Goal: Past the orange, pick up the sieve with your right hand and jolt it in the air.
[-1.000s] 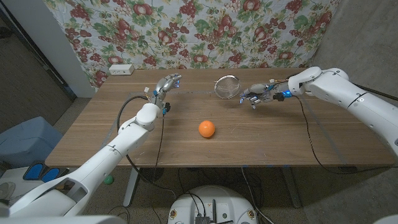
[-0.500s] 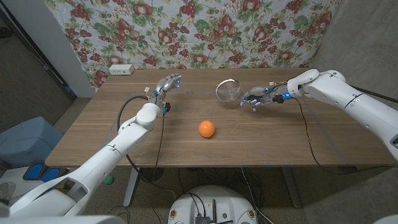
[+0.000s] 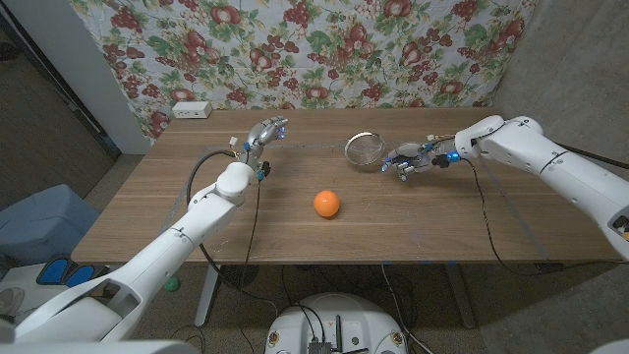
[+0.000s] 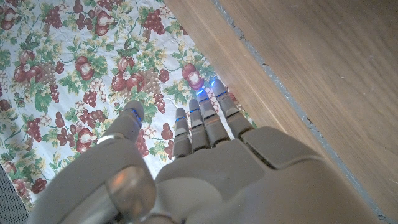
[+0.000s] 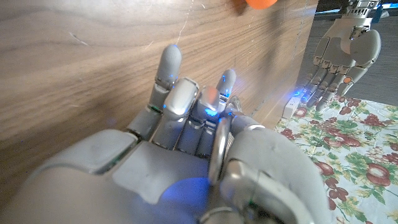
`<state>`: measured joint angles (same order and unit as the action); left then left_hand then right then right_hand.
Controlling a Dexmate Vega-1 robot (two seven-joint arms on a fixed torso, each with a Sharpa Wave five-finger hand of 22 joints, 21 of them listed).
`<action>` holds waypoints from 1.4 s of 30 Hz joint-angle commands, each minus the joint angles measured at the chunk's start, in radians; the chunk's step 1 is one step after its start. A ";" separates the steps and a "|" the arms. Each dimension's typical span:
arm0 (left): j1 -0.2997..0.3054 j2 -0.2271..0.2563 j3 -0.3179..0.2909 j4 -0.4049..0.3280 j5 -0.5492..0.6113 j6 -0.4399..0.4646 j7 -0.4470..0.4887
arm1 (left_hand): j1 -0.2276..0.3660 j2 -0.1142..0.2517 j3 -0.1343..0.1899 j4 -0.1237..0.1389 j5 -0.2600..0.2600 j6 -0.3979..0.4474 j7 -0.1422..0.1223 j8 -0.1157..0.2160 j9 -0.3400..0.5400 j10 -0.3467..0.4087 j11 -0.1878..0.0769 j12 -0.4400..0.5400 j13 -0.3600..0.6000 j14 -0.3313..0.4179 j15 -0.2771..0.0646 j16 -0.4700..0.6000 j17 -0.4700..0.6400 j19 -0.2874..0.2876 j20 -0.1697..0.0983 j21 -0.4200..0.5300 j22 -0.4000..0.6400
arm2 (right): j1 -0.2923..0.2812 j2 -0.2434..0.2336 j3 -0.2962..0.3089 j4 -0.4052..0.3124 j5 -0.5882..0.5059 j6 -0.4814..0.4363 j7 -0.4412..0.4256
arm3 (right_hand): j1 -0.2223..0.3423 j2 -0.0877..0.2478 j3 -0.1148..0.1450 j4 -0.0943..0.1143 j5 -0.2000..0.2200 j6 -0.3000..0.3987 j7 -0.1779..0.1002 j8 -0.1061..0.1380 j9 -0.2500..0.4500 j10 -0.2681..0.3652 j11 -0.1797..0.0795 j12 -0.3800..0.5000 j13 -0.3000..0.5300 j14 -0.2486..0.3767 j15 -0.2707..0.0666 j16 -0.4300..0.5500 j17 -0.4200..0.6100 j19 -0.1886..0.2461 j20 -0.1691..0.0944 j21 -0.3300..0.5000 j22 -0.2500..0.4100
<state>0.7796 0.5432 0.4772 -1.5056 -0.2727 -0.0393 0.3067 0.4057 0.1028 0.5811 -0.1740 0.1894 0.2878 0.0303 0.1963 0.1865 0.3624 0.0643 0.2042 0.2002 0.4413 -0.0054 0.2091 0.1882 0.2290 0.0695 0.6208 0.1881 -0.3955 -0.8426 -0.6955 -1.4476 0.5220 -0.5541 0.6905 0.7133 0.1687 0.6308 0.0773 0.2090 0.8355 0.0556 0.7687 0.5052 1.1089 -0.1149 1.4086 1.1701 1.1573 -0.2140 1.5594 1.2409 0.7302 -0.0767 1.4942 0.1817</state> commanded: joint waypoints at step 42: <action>-0.060 -0.018 0.017 0.089 -0.006 -0.025 -0.040 | -0.006 0.001 0.009 0.000 0.005 0.009 0.006 -0.003 0.003 0.007 0.002 0.004 0.002 -0.002 0.003 0.007 0.003 0.010 0.001 -0.002 0.004 | -0.033 0.037 0.058 0.141 0.046 0.044 -0.043 | -0.363 -0.237 -0.280 -0.019 -0.008 -0.176 0.142 -0.309 -0.201 -0.339 0.246 -0.543 -0.690 -0.346 0.224 -0.515 -0.574 -0.169 0.193 -0.257 -0.007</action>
<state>0.7311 0.5304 0.4902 -1.4338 -0.2790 -0.0572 0.2732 0.4057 0.1028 0.5811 -0.1740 0.1894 0.2932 0.0358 0.1963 0.1865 0.3624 0.0643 0.2042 0.2002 0.4413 -0.0054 0.2092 0.1882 0.2291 0.0695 0.6209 0.1881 -0.3857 -0.7666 -0.6705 -1.2225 0.5662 -0.4864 0.7518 0.3758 -0.0501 0.3694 0.0559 0.1936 0.6814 0.1947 0.4759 0.3101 0.8049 0.1189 0.9026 0.5087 0.8443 -0.0079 1.0876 0.7044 0.5646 0.0936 1.2544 0.1722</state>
